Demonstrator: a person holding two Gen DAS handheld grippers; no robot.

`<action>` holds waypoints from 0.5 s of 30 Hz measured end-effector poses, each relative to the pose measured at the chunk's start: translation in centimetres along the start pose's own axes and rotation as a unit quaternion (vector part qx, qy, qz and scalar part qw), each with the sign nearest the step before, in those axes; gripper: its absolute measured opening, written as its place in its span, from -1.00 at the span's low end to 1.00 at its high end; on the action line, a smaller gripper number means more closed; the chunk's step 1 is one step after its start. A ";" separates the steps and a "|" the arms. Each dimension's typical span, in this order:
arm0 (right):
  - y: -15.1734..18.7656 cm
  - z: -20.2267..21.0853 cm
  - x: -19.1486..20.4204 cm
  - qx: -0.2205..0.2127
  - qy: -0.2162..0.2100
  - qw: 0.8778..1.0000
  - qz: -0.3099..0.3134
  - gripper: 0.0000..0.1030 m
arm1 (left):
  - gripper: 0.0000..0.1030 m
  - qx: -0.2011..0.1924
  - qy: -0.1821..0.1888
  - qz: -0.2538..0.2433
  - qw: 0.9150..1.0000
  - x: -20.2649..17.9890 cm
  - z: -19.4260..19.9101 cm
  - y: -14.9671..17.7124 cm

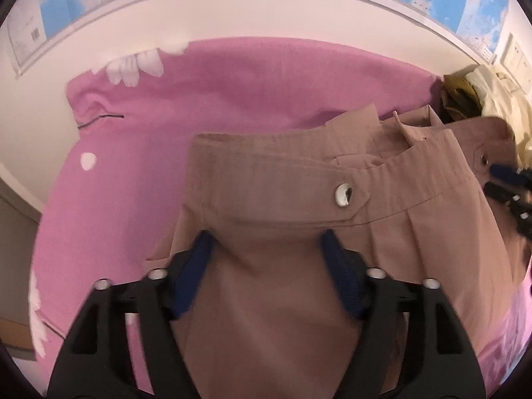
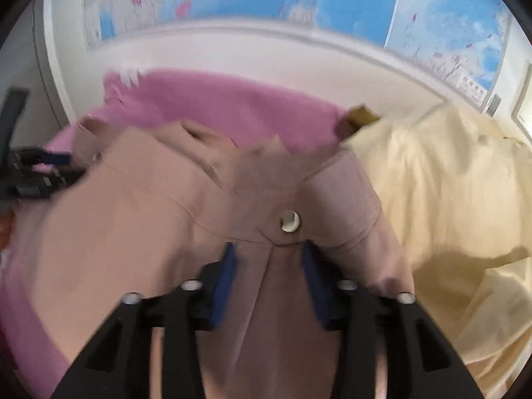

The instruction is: Fold large clothes

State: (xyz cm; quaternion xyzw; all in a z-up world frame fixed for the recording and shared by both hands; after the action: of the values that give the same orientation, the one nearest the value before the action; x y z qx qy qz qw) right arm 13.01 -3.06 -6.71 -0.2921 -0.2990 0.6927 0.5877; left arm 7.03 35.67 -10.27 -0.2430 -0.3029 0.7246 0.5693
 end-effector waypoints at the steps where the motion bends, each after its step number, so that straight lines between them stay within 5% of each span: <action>1: 0.2 -0.4 -0.1 0.002 0.003 1.000 0.001 -0.90 | 0.05 0.002 -0.003 0.000 1.000 0.1 -0.3 0.0; 4: -0.1 -0.2 -1.9 -0.013 0.008 0.999 -0.036 -0.99 | -0.34 0.003 -0.014 0.007 1.000 0.7 -0.5 -0.4; 6: -0.4 0.7 -3.6 -0.029 0.013 0.997 -0.065 -0.99 | -0.43 0.000 -0.017 0.025 1.000 1.8 -0.6 -0.9; 15: 0.8 -1.6 -4.3 0.000 0.017 0.996 -0.091 -1.00 | -0.46 -0.009 -0.041 0.053 0.998 3.9 -0.9 -0.4</action>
State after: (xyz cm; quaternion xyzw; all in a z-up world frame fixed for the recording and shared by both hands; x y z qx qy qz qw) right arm 14.29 -7.31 -8.15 -0.2755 -0.3145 0.6313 0.6532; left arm 7.05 39.67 -10.66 -0.2339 -0.3193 0.7604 0.5149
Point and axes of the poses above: each gripper's, at about its wrist camera, not at the fingertips, and z roughly against the way its jaws point, x to its left, y to its underside, the point moved 3 cm from there along -z, roughly the way its jaws point, and after that the axes turned 14 degrees about -x, right-handed, at the moved point
